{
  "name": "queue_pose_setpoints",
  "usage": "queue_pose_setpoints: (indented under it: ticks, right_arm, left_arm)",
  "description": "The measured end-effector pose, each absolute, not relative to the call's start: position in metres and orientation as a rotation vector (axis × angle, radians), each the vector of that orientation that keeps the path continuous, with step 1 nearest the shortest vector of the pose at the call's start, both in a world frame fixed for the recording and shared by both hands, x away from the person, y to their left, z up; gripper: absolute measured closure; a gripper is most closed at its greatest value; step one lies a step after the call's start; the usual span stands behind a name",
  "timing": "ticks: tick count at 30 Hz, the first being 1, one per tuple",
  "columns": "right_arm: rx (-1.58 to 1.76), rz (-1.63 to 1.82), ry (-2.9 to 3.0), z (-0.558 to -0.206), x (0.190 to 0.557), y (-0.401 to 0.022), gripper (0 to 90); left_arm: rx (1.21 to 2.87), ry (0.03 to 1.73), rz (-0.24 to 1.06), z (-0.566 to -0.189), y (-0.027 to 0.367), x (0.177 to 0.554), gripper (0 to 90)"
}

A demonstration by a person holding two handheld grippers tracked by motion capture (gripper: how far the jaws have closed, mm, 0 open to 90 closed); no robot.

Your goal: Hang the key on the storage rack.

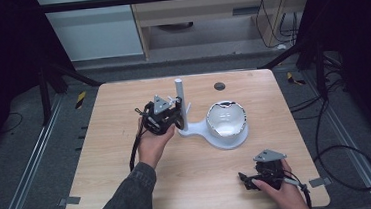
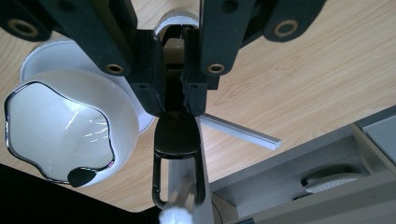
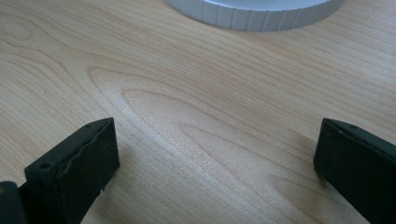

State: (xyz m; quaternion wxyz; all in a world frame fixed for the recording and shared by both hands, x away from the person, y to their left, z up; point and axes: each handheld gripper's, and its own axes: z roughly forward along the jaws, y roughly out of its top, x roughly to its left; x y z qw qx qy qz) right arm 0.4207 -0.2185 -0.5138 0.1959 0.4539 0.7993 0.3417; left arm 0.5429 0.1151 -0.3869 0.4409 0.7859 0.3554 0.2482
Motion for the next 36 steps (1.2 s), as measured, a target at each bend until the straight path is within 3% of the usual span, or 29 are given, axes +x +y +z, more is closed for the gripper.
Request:
queue_pose_setpoints:
  ticks: [6, 20, 36]
  right_arm:
    - [1.274, 0.956, 2.239, -0.514, 0.421, -0.218, 0.4]
    - [1.273, 0.957, 2.24, -0.514, 0.421, -0.218, 0.4]
    - [1.27, 0.955, 2.241, -0.514, 0.42, -0.218, 0.4]
  left_arm:
    - [1.94, 0.875, 0.625, -0.386, 0.116, 0.543, 76.8]
    - [1.972, 0.856, 0.68, -0.381, 0.124, 0.531, 58.3]
    - [2.009, 0.847, 0.709, -0.372, 0.134, 0.522, 49.8]
